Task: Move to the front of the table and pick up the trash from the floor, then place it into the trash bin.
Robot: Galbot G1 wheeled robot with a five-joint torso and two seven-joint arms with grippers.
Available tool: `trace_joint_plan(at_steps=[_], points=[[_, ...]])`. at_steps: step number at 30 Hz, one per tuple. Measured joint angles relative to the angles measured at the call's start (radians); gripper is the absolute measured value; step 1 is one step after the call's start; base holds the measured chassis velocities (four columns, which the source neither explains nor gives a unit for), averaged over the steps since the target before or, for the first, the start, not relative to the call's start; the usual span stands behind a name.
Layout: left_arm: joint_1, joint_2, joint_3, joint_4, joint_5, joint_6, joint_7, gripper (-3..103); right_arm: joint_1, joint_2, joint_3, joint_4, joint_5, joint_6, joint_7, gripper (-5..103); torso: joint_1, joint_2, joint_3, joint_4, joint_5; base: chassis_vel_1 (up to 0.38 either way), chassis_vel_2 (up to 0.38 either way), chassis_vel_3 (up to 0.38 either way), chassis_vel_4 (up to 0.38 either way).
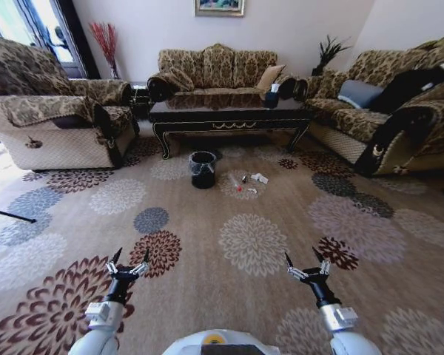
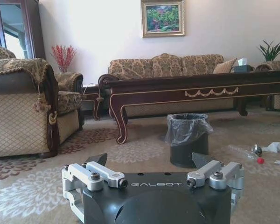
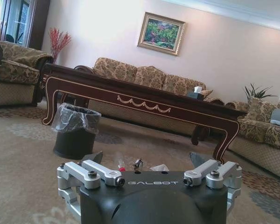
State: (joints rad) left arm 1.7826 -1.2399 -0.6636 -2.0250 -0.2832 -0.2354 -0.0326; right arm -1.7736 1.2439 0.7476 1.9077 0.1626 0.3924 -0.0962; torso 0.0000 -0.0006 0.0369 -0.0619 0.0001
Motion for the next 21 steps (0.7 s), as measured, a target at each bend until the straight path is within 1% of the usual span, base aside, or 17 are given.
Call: trace_joint_plan(at_steps=[5,9,12,15,17,21], points=[[-0.001,-0.001,0.000,0.000,0.000,0.000,-0.001,100,0.001,0.000,-0.004,-0.001,-0.001,-0.001,0.000,100,0.000,0.000,0.000,0.0001,0.0002,-0.268,0.250,0.263,-0.276],[-0.001,-0.001,-0.001,0.002,0.000,0.000,-0.001,100,0.003,0.001,-0.009,-0.003,-0.004,-0.002,0.000,100,0.000,0.000,0.001,-0.0004,-0.0007,-0.286,0.269,0.270,-0.275],[-0.003,-0.001,-0.001,0.003,0.000,0.001,-0.003,100,0.005,-0.001,-0.010,-0.005,-0.005,-0.003,0.000,100,0.000,0.000,0.001,0.0005,0.0003,-0.244,0.279,0.287,-0.253],[-0.008,-0.001,-0.001,0.003,0.000,0.003,-0.005,100,0.007,-0.001,-0.012,-0.005,-0.006,-0.004,0.002,100,0.000,0.000,0.001,0.0003,-0.0004,-0.273,0.252,0.285,-0.236],[-0.012,0.000,-0.001,0.003,-0.001,0.005,-0.008,100,0.007,0.000,-0.015,-0.005,-0.009,-0.005,0.004,100,0.000,0.000,0.001,0.0001,0.0003,-0.272,0.249,0.254,-0.245],[-0.016,0.000,-0.003,0.004,-0.006,0.006,-0.009,100,0.002,0.006,-0.020,-0.001,-0.018,-0.005,0.005,100,0.000,0.000,0.001,-0.0001,-0.0003,-0.263,0.254,0.263,-0.284]])
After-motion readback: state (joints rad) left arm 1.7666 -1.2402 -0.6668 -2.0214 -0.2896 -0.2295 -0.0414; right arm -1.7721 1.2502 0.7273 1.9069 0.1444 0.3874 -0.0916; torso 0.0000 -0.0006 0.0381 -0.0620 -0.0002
